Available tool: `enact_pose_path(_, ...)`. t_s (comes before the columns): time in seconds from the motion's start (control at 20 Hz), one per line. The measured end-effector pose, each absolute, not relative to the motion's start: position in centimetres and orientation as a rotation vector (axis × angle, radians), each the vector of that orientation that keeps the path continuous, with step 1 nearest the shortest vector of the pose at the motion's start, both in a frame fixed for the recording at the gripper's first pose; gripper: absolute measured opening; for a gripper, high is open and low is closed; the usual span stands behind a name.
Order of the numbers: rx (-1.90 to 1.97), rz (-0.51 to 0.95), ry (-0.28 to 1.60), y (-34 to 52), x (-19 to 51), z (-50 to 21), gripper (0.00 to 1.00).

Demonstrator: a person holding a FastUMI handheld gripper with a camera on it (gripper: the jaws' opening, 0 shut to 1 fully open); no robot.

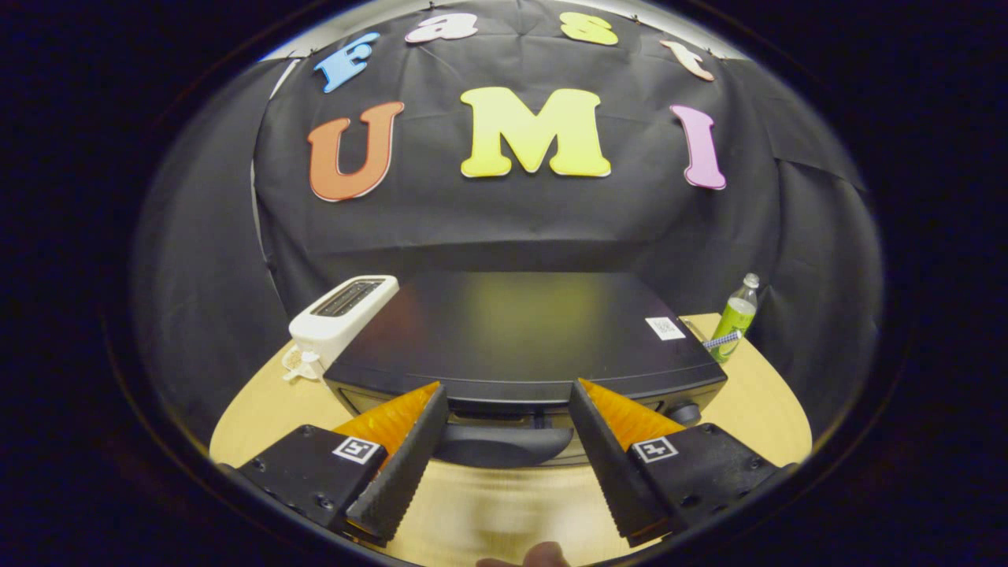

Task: Open the toaster oven, put the food inside, and close the toaster oven door.

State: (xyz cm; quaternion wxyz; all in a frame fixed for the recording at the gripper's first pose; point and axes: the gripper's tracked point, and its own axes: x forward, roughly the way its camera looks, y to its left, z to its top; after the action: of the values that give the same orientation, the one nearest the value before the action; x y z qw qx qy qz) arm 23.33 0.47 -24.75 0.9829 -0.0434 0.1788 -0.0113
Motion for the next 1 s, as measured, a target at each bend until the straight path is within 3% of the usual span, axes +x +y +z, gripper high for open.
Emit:
enact_pose_path(0.35, -0.111, -0.020, 0.364, 0.5, 22.3, -26.1, 1.00)
enact_pose_path(1.0, -0.161, 0.002, 0.490, 0.2, 13.6, -32.4, 1.00)
